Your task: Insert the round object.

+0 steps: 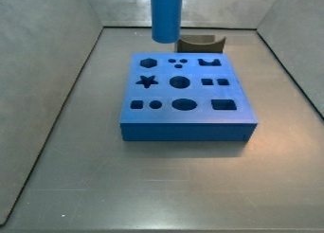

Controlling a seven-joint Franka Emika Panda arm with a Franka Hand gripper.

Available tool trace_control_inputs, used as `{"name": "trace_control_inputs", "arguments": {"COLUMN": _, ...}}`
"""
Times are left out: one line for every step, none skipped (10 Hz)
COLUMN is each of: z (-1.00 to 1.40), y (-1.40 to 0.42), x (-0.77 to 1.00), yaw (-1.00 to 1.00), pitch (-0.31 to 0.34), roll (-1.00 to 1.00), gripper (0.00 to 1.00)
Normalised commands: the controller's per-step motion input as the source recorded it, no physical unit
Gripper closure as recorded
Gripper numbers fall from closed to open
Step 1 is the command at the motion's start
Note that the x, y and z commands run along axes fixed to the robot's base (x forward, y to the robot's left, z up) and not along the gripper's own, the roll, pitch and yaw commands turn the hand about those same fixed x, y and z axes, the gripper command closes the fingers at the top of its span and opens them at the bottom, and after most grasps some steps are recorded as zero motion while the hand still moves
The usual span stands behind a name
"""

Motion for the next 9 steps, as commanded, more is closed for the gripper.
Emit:
{"name": "trace_control_inputs", "arguments": {"z": -0.44, "y": 0.07, "x": 0.29, "yaw": -0.04, "pitch": -0.121, "roll": -0.01, "gripper": 1.00}}
{"name": "trace_control_inputs", "arguments": {"z": -0.59, "y": 0.41, "x": 0.27, "yaw": 0.00, "pitch": -0.229, "roll": 0.01, "gripper": 1.00}}
{"name": "trace_control_inputs", "arguments": {"z": -0.82, "y": 0.37, "x": 0.14, "yaw": 0.00, "pitch": -0.139, "roll": 0.03, "gripper": 1.00}}
{"name": "trace_control_inputs", "arguments": {"z": -1.00, "y": 0.29, "x": 0.19, "yaw": 0.00, "pitch": -0.050, "roll": 0.02, "gripper": 1.00}}
{"name": "trace_control_inputs", "arguments": {"z": -1.00, "y": 0.27, "x": 0.17, "yaw": 0.00, "pitch": -0.040, "roll": 0.03, "gripper": 1.00}}
{"name": "trace_control_inputs", "arguments": {"z": -1.00, "y": 0.18, "x": 0.11, "yaw": 0.00, "pitch": -0.011, "roll": 0.04, "gripper": 1.00}}
{"name": "trace_control_inputs", "arguments": {"z": -0.85, "y": 0.20, "x": 0.11, "yaw": 0.00, "pitch": 0.000, "roll": 0.00, "gripper": 1.00}}
{"name": "trace_control_inputs", "arguments": {"z": -0.44, "y": 0.14, "x": 0.12, "yaw": 0.00, "pitch": 0.000, "roll": 0.01, "gripper": 1.00}}
{"name": "trace_control_inputs", "arguments": {"z": -0.20, "y": 0.10, "x": 0.07, "yaw": 0.00, "pitch": 0.000, "roll": 0.13, "gripper": 1.00}}
